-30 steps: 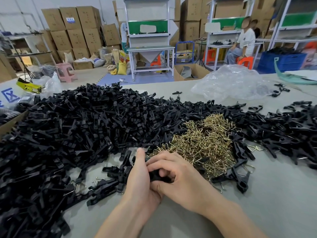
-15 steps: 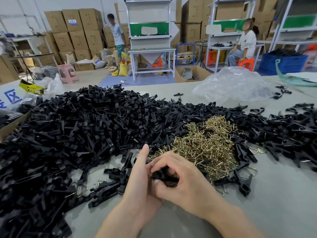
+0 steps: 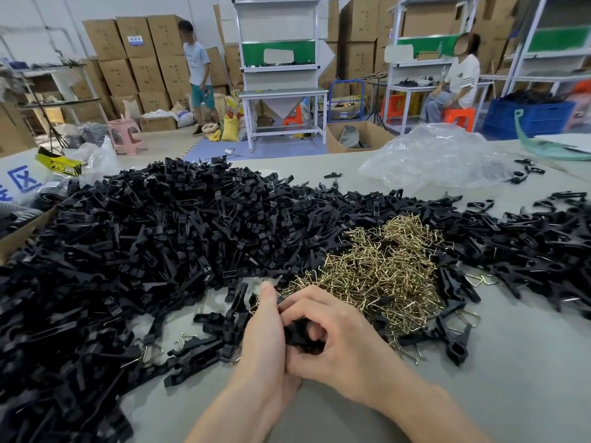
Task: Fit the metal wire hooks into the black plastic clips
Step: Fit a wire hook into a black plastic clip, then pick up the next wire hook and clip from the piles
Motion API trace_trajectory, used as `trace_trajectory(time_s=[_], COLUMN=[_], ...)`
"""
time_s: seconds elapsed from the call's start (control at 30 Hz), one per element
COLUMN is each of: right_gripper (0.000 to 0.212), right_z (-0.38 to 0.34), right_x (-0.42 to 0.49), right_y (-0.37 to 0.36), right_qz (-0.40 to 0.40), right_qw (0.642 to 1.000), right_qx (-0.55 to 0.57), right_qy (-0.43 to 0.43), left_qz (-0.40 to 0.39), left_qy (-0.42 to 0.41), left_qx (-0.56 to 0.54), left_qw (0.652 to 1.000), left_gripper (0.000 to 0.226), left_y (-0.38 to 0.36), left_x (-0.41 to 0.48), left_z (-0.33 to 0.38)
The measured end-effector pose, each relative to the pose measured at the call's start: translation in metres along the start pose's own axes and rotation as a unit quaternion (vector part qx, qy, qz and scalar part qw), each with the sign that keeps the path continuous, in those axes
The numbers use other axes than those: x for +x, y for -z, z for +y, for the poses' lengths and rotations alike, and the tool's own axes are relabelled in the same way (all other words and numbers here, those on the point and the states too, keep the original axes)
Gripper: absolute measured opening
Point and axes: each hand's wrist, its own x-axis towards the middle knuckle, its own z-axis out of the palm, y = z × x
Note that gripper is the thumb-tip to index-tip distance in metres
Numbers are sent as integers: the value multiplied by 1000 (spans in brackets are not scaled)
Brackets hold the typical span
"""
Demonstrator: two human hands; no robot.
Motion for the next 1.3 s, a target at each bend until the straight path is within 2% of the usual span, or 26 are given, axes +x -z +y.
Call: trace_trajectory(time_s=[0.4,0.57,0.7,0.83,0.9,0.97,1.0,1.07,1.13,1.17,1.2,1.23,1.3], right_gripper=[22,22,27,23,22,26,31,45,74,87,92,88,61], right_z=[3,5,3,0,-1,1,3,7,9,11,13,15,20], right_x=[-1,0,1,-3,-7,-8,-7,-5,-6,-9,-12,-16,-19], right_y=[-1,1,7,16,28,58,82,144,198,215,221,215,181], right_qz=[8,27,82,169,228,291,329,416,471,472,460,440,403], right_qw=[1000,999,995,985,961,923,894,807,717,695,695,711,757], right_qx=[4,-16,-53,34,133,226,283,408,505,532,538,528,481], right_qy=[11,31,28,-26,-77,-113,-113,-93,-93,-107,-127,-149,-183], left_qz=[13,-68,-124,-75,-80,-92,-97,-103,-103,-98,-87,-70,-27], left_qy=[-26,-23,-37,-105,-166,-219,-235,-246,-252,-264,-287,-322,-399], left_qx=[-22,-14,-11,91,142,191,207,228,245,259,283,321,438], left_qw=[999,997,992,987,973,952,945,936,931,924,911,888,805], left_gripper=[74,74,76,69,70,70,67,63,62,57,51,43,32], left_y=[0,8,14,13,13,16,17,18,16,15,15,16,19], left_x=[2,6,7,12,13,13,11,8,5,4,2,2,2], left_z=[-3,3,9,2,-3,-7,-8,-10,-13,-14,-15,-16,-14])
